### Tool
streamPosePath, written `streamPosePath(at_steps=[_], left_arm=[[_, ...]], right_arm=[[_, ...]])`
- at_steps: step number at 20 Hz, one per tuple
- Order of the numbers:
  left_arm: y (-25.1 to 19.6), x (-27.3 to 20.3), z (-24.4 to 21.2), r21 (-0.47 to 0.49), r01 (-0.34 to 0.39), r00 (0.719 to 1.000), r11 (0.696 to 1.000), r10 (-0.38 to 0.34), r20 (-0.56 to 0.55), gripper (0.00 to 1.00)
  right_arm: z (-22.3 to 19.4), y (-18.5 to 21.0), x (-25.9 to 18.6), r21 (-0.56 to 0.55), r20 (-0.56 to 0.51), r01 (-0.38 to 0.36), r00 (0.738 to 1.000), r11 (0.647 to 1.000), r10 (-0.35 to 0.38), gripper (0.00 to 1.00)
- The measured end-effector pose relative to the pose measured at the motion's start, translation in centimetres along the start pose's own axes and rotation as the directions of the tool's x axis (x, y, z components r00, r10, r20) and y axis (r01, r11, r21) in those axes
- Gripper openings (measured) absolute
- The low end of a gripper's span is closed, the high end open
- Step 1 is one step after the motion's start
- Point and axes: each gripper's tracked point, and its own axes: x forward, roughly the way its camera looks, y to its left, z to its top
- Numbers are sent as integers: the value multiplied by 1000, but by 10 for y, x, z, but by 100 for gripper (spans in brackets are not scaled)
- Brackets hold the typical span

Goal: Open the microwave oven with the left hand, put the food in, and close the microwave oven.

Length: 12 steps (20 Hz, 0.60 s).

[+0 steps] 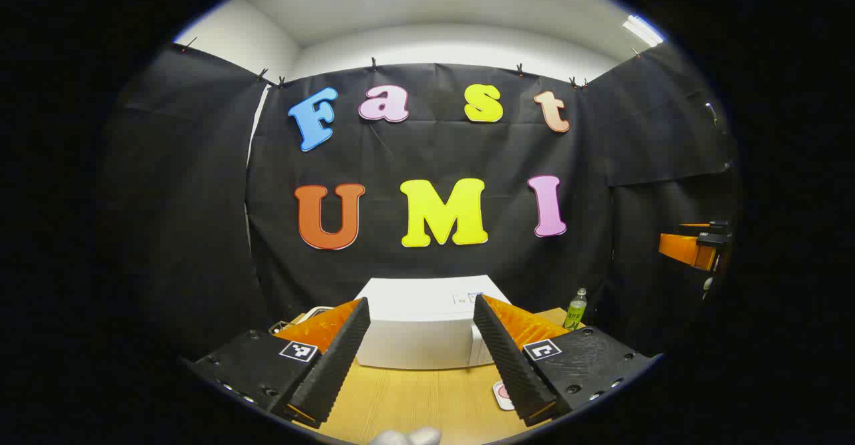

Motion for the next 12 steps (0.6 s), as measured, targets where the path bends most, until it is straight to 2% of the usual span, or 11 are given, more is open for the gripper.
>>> streamPosePath(at_steps=[1, 2, 3, 4, 12], left_arm=[[1, 0, 1, 1, -3, 1000, 1000, 3, 1, 87], [2, 1, 1, 1, -6, 1000, 1000, 6, -1, 88], [3, 1, 1, 2, -10, 1000, 1000, 10, -1, 88], [5, 2, 2, 4, -13, 1000, 1000, 13, 1, 95], [14, 11, -5, 16, -42, 999, 999, 42, 4, 96]], right_arm=[[0, 1, 0, 2, 1, -3, 1000, 1000, 3, 94], [0, 1, 1, 0, 2, -4, 1000, 1000, 4, 100], [1, 1, 2, -1, 4, -5, 1000, 1000, 5, 94], [1, 2, 4, 0, 4, -6, 1000, 1000, 6, 94], [0, 5, 15, -2, -1, -23, 1000, 1000, 23, 94]])
